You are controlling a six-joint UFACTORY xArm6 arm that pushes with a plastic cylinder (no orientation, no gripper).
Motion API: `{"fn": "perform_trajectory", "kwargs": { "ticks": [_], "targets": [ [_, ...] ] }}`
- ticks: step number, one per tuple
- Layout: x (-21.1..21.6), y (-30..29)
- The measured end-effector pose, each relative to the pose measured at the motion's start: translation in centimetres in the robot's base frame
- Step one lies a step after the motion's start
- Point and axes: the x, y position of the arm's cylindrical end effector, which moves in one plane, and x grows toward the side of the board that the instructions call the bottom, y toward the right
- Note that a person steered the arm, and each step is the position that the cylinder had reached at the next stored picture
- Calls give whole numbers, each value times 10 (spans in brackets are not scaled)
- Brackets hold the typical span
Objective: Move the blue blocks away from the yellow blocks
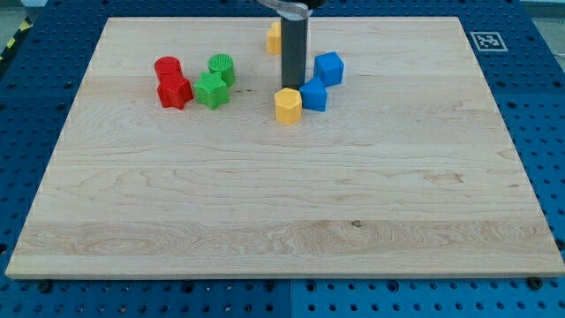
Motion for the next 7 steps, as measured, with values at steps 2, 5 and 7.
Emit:
{"fn": "perform_trajectory", "kwargs": {
  "ticks": [2,5,7],
  "targets": [
    [20,15],
    [20,35],
    [-20,-5]
  ]
}}
